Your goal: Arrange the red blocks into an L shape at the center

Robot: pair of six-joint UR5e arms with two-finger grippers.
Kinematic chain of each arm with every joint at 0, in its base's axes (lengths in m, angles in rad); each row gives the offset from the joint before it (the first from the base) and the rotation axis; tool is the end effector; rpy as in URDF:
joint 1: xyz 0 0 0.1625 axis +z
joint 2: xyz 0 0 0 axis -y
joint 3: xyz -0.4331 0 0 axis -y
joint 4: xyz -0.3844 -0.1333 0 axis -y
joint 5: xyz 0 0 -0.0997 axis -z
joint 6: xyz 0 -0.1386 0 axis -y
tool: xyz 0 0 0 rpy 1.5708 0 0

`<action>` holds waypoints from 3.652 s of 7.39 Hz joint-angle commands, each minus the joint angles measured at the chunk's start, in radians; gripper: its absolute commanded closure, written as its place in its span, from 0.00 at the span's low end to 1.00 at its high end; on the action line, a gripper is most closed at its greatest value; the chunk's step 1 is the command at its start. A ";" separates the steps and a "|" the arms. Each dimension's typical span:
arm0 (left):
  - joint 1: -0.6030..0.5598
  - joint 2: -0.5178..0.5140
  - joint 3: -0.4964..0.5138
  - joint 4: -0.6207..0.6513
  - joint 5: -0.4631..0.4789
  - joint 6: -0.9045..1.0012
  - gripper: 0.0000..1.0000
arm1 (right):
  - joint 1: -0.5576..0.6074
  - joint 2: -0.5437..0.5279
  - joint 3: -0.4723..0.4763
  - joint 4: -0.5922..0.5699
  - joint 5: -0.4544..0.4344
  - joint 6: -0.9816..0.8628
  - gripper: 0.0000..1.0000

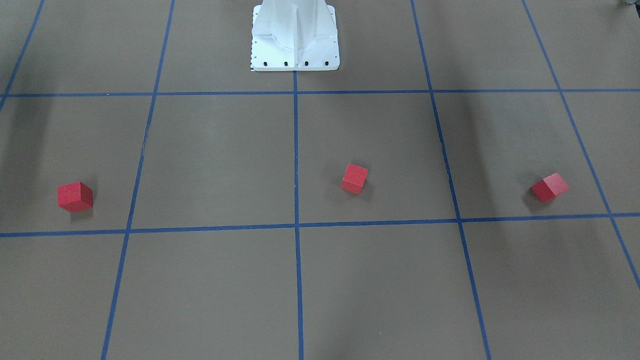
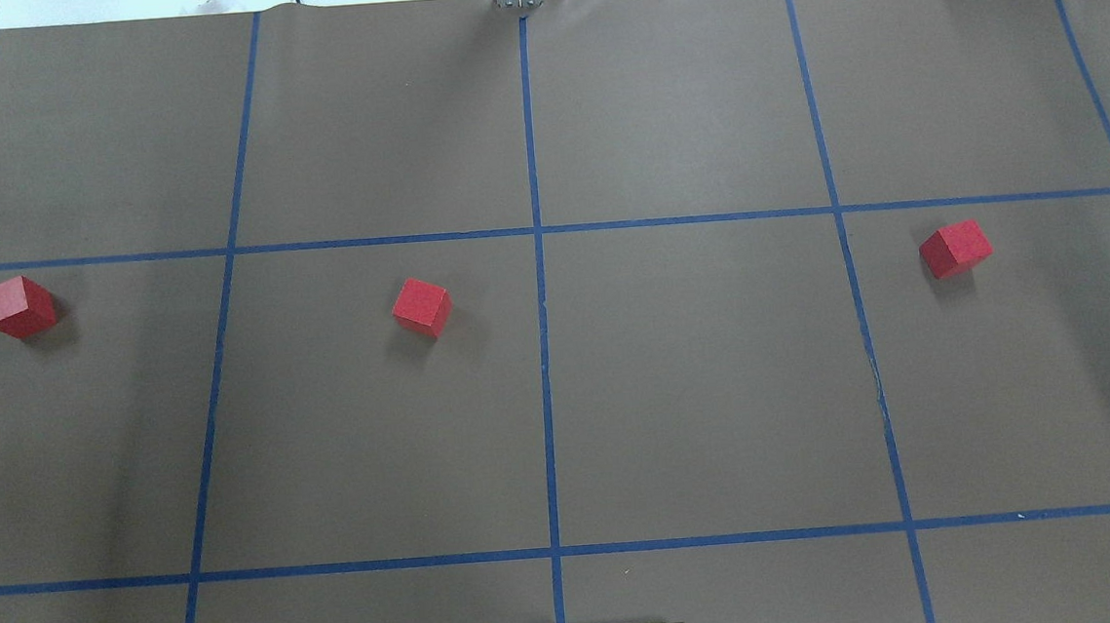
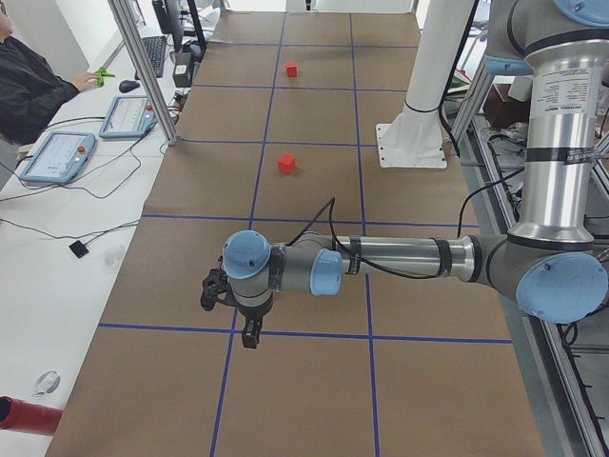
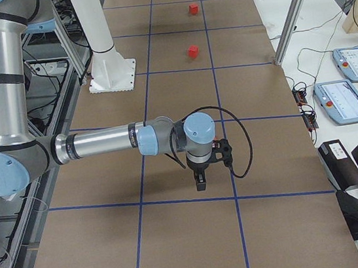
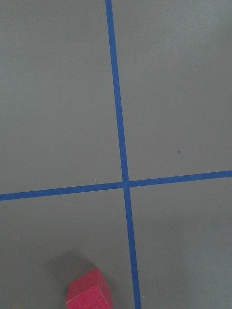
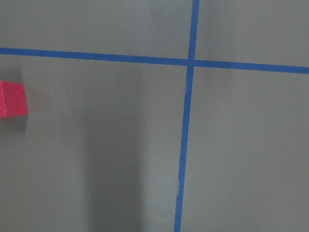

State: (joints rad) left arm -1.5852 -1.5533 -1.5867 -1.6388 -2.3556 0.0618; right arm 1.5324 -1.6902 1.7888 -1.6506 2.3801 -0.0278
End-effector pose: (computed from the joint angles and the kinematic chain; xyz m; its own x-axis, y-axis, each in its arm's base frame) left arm -0.0423 -0.4823 0.6874 0.7077 0.0982 -0.6997 -0.0294 0.9935 0.1098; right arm 0.0164 -0.4334 0.6484 0.6876 -0.0678 0.7229 0.0575 0.9976 0.0389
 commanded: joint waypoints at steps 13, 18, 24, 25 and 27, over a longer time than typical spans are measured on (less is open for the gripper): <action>0.443 -0.325 -0.229 -0.090 0.009 -0.732 0.00 | -0.001 0.087 0.000 0.002 0.007 0.008 0.01; 0.937 -0.554 -0.198 -0.095 0.528 -0.965 0.00 | -0.003 0.090 -0.009 0.037 0.008 0.008 0.01; 1.025 -0.613 0.002 -0.239 0.611 -0.971 0.00 | -0.005 0.093 -0.014 0.035 0.010 0.009 0.01; 1.033 -0.613 0.008 -0.239 0.611 -0.973 0.00 | -0.003 0.093 -0.014 0.035 0.010 0.009 0.01; 1.041 -0.616 0.020 -0.239 0.611 -0.973 0.00 | -0.004 0.092 -0.014 0.035 0.010 0.008 0.01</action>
State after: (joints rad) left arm -0.5502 -2.1669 -1.5767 -1.8769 -1.7444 -0.9109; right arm 1.5288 -1.5973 1.7748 -1.6153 2.3899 -0.0194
